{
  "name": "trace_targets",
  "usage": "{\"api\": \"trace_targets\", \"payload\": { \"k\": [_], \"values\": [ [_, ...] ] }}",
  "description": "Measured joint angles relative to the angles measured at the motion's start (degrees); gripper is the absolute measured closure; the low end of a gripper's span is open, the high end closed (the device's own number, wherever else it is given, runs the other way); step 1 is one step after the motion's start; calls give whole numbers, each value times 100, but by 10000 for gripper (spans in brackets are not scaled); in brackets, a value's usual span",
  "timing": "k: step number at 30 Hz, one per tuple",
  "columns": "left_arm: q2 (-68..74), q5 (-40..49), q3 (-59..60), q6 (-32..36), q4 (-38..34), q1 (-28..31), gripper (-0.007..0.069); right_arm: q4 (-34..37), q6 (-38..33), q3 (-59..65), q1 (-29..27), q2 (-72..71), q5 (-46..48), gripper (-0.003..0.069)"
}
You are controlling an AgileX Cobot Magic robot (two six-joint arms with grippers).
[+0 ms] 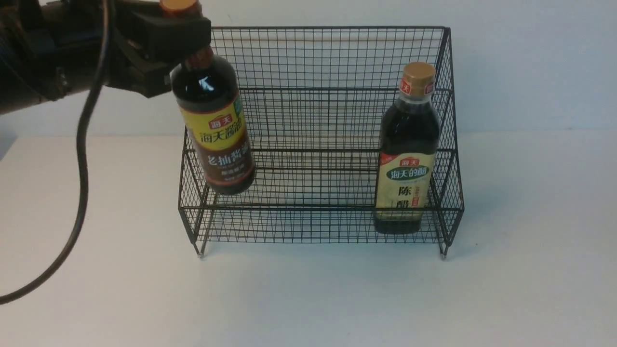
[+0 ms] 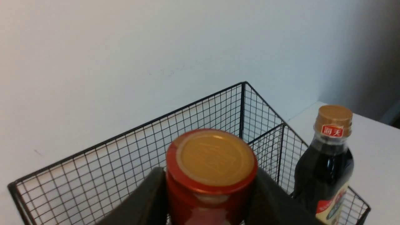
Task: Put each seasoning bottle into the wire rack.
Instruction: Use the left arm to put the condiment bottle back on the shelf
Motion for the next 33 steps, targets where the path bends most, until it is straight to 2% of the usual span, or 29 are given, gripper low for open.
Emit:
{"api": "trace_targets", "payload": {
  "k": [20,33],
  "values": [
    [1177,526,-25,175,-42,22,335,-36,0,0,0,0,91,674],
    [1331,604,-56,23,-72,29,335,-36,0,0,0,0,108,674]
  ]
}}
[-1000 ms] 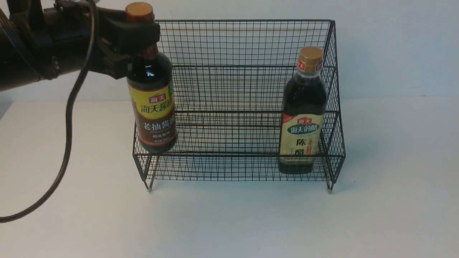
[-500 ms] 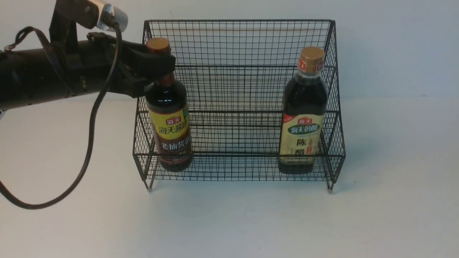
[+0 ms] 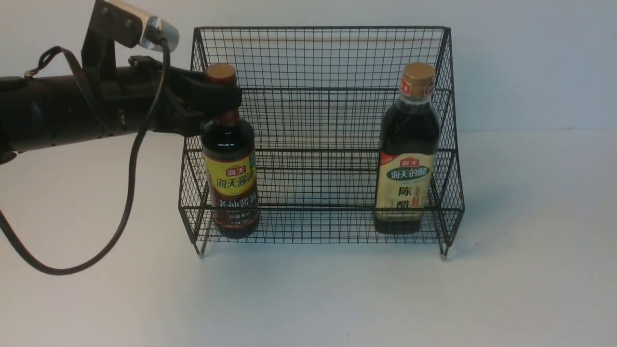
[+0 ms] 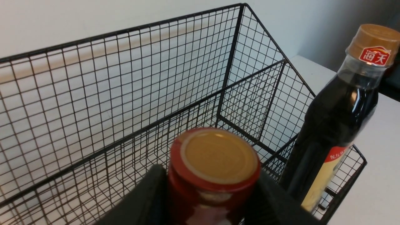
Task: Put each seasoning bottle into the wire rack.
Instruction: Use the left arm to put the condiment bottle back on the shelf
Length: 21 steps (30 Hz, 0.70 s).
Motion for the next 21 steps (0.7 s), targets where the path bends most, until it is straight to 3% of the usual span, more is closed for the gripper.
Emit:
{"api": "trace_targets", "payload": {
  "k": [11,21],
  "values": [
    [9,23,-4,-208,10,2,331,0,0,0,0,0,0,674],
    [-11,241,-32,-900,-264,63,239,0,0,0,0,0,12,674]
  ]
}}
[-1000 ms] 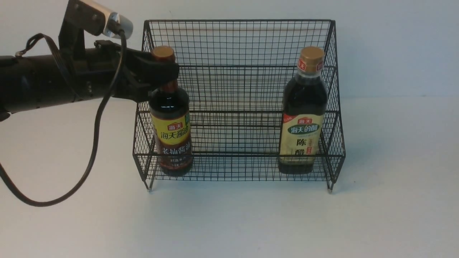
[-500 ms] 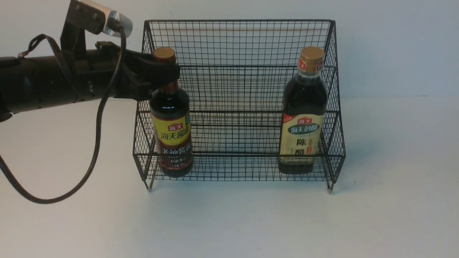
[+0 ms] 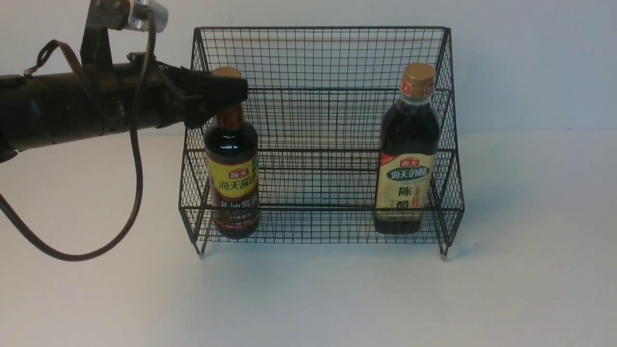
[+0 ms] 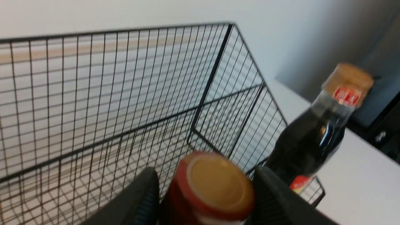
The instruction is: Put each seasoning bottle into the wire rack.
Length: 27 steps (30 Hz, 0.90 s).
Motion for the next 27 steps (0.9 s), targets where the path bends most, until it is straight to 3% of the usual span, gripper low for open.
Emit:
{"api": "trace_targets", "payload": {
  "k": [27],
  "values": [
    [-1136,594,-23,-524,10,1483,216,-244,148,0,0,-291,822,674]
  ]
}}
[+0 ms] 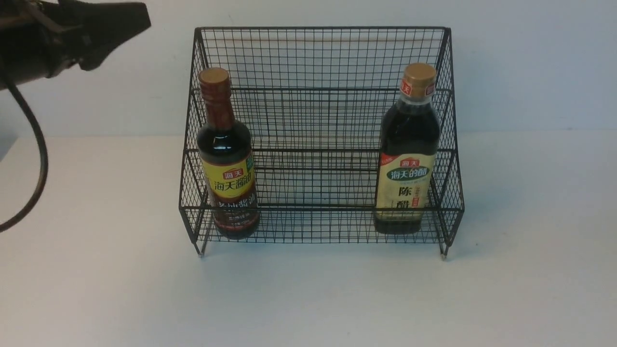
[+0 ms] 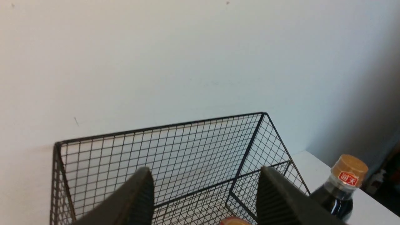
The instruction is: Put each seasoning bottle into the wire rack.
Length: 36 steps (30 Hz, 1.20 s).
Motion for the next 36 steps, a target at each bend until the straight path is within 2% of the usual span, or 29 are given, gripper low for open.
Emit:
{"api": "trace_targets", "payload": {
  "k": [3,7,13,17,36],
  "values": [
    [-157,24,0,-131,89,27,216,-59,112,74,0,-458,-89,674],
    [-239,115,0,-241,135,27,216,-84,72,666,0,-1337,-1160,674],
    [-239,206,0,-315,162,27,216,-94,-367,2592,0,-2424,-4218,674],
    [-239,212,0,-314,169,27,216,-94,-462,3196,0,-2478,-5287,674],
    [-239,207,0,-314,175,27,216,-94,-472,3345,0,-2478,-5505,674]
  ]
}}
